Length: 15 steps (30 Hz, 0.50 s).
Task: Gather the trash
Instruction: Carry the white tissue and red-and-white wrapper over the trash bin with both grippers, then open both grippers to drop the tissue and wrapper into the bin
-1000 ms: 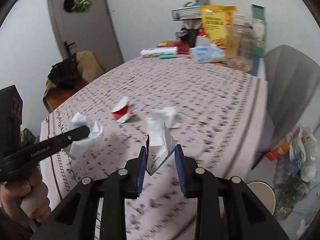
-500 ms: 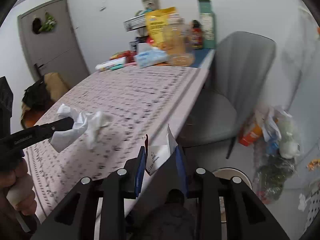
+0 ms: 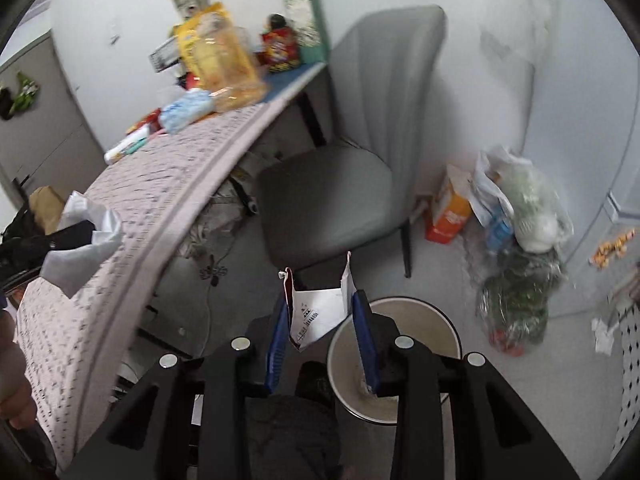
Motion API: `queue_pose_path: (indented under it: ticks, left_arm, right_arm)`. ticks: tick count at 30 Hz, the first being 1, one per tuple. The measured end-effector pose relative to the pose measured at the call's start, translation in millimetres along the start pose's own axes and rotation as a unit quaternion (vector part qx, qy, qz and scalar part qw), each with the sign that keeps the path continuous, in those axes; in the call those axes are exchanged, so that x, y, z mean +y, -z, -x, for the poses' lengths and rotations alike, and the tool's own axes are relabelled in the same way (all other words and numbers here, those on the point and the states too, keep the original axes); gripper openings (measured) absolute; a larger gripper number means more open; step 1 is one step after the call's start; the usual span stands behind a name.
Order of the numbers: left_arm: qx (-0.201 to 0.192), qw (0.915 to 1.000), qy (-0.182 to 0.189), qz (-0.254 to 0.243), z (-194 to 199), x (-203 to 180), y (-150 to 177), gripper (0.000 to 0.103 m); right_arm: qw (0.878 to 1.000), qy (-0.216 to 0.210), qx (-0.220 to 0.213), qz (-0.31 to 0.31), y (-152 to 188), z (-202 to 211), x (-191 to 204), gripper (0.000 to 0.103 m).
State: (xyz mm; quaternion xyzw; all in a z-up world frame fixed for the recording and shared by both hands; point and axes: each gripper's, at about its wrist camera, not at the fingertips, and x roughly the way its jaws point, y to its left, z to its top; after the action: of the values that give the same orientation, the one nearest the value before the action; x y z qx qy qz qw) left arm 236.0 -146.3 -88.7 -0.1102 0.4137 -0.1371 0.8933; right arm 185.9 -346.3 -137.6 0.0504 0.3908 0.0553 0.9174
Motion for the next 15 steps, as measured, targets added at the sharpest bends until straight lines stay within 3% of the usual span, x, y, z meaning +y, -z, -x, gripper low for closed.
queue_pose_path:
  ticks: [5,7,9,15]
  left_arm:
    - [0.023,0.9996,0.002,-0.018,-29.5,-23.2,-2.8,0.017]
    - [0.032,0.9992,0.004,-0.026,-40.1,-32.0,-2.8,0.017]
    - [0.041,0.9986,0.006,-0.033,-51.0,-41.0,-2.5,0.017]
    - [0.072,0.9960,0.016,-0.051,-82.8,-66.4,3.5,0.017]
  right_arm:
    - [1.000,0.004,0.015,-0.027,3.4,-24.5,-32.1,0.037]
    - [0.999,0.004,0.022,-0.038,7.0,-31.9,-43.6,0.054]
    - [0.999,0.006,0.023,-0.044,13.3,-35.9,-53.9,0.061]
    - [0.997,0.017,0.030,-0.075,29.1,-37.2,-90.7,0.063]
